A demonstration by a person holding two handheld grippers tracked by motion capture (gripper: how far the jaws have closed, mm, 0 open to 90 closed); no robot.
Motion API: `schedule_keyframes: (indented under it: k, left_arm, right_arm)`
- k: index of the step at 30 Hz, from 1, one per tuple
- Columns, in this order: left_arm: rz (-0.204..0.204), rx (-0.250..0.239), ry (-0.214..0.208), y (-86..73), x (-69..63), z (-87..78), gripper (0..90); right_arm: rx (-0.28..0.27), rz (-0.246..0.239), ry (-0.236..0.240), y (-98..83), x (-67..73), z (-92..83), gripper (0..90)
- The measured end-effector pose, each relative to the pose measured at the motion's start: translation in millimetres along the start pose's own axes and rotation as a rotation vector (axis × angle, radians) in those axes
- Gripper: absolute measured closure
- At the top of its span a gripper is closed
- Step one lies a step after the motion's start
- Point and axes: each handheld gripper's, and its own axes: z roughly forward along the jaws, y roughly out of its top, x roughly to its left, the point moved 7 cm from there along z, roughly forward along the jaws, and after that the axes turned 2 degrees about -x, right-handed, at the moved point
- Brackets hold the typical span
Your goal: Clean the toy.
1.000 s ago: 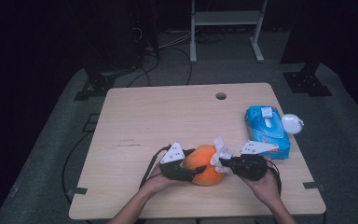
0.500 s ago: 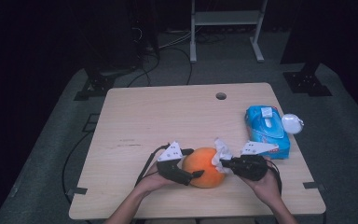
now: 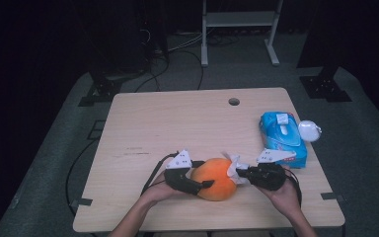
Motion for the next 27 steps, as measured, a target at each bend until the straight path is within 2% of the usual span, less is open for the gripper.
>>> schedule_keyframes:
  k: [2, 5, 6, 7, 9, 12, 13, 15, 16, 19, 20, 21, 23, 25, 26, 27]
  left_arm:
    - [0.018, 0.004, -0.003, 0.4, -2.8, 0.7, 24.8]
    - [0.030, 0.009, 0.003, 0.6, -3.8, 0.9, 24.9]
    - [0.031, 0.012, 0.004, 0.5, -3.5, 0.6, 25.1]
    - [0.028, 0.009, 0.007, 0.3, -3.3, 1.0, 26.0]
    - [0.027, 0.008, 0.008, 0.5, -3.5, 1.4, 26.0]
    - [0.034, 0.006, 0.010, 0.4, -4.4, 1.9, 25.8]
    - [0.039, 0.006, 0.012, 0.4, -4.7, 2.1, 25.8]
    - [0.041, 0.009, 0.015, 0.9, -5.2, 2.8, 25.8]
    - [0.044, 0.009, 0.014, 1.3, -5.7, 3.1, 25.6]
    - [0.048, 0.013, 0.006, 3.4, -6.4, 1.0, 22.2]
    - [0.048, 0.013, 0.006, 3.4, -6.4, 1.0, 19.5]
    - [0.020, -0.004, -0.007, 9.2, -5.8, -3.5, 17.8]
    - [0.005, -0.011, -0.011, 11.6, -4.6, -5.8, 16.3]
    - [0.010, 0.014, -0.011, 6.6, -3.9, -3.1, 16.6]
    - [0.010, 0.014, -0.011, 6.6, -3.9, -3.1, 19.2]
    - [0.010, 0.019, -0.003, 2.4, -2.7, -0.6, 21.5]
  right_arm:
    - [-0.042, 0.001, 0.017, 7.3, 5.9, -1.1, 82.9]
    - [-0.058, -0.003, 0.015, 10.8, 9.4, 0.0, 82.5]
    - [-0.056, -0.001, 0.012, 10.3, 9.1, 1.2, 82.2]
    - [-0.039, 0.011, -0.015, 6.1, 3.9, 3.4, 82.4]
    - [-0.012, 0.019, -0.037, 1.8, -1.8, 4.6, 82.6]
    - [-0.013, 0.027, -0.047, 2.1, -1.7, 1.3, 83.2]
    - [-0.026, 0.020, -0.039, 4.8, 1.9, -0.7, 83.1]
    - [-0.073, 0.005, 0.033, 12.8, 16.3, -4.0, 83.1]
    - [-0.076, -0.012, 0.051, 15.5, 23.4, -4.0, 82.9]
    - [-0.029, -0.074, 0.051, 12.2, 32.7, 3.8, 83.0]
    - [-0.029, -0.074, 0.051, 12.2, 32.7, 3.8, 83.0]
    - [-0.020, -0.061, 0.073, 9.5, 30.3, 4.8, 83.2]
    - [-0.014, -0.063, 0.059, 8.0, 25.5, 2.0, 83.1]
    - [-0.012, -0.048, 0.048, 5.5, 19.2, 0.2, 83.0]
    - [-0.012, -0.048, 0.048, 5.5, 19.2, 0.2, 83.0]
    - [-0.004, -0.035, 0.035, 3.5, 13.2, -0.2, 82.8]
